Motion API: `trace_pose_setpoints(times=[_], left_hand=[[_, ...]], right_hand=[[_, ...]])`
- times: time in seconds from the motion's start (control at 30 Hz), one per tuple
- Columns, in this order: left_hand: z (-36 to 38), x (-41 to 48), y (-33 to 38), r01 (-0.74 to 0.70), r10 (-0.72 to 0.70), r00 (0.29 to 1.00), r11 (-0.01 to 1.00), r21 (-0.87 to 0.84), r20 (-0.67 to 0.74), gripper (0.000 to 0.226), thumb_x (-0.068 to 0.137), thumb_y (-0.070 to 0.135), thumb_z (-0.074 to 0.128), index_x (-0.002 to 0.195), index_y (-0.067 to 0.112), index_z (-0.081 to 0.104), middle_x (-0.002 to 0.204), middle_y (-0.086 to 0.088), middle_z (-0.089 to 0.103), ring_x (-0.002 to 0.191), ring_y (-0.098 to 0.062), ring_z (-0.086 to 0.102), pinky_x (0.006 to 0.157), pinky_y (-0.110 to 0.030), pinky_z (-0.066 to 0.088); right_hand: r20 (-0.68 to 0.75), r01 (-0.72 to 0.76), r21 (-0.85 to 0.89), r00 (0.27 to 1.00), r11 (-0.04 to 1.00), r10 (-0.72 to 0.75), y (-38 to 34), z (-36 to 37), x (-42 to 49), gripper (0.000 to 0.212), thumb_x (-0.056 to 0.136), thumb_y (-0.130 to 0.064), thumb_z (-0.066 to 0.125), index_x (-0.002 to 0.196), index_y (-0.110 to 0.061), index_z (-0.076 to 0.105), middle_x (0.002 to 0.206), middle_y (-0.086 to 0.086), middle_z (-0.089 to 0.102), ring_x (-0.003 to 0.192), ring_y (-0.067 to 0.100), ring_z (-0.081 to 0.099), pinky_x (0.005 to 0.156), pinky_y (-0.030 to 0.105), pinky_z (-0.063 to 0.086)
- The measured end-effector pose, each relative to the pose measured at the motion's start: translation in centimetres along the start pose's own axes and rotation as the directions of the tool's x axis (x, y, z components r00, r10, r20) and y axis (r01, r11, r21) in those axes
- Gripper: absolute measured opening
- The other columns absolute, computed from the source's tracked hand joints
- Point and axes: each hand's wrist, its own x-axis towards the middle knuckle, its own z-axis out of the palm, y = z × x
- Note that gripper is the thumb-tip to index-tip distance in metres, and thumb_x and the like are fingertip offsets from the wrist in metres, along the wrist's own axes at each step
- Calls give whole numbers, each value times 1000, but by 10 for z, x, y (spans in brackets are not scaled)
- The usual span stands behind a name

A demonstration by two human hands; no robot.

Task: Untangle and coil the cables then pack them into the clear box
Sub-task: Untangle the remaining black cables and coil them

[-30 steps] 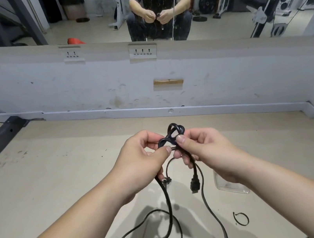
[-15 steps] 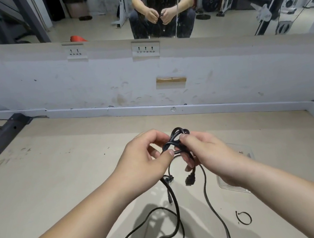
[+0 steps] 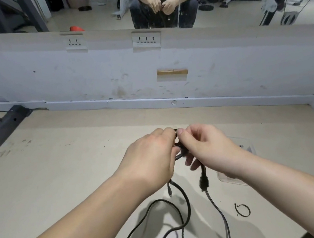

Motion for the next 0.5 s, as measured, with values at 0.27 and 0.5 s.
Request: trace_pose_setpoints(times=[0.27,0.5], left_hand=[[-7,9,-9,203,-381,922,629,-751,-70,14,102,18,61,90,17,54,78,-9,71,68,-14,77,57,-27,48],[1,2,-19,44,-73,996,879,-474,-43,50,87,-1,52,125,28,67,107,12,63,97,-2,61,76,-10,42]], right_hand=[[18,-116,294,993,949,116,6,-4,12,46,110,-38,34,108,0,62,85,16,77,74,29,75,82,48,60],[-58,-2,139,998,990,10,9,3,6,34,107,-38,46,97,-7,52,77,12,73,59,14,65,59,40,52]])
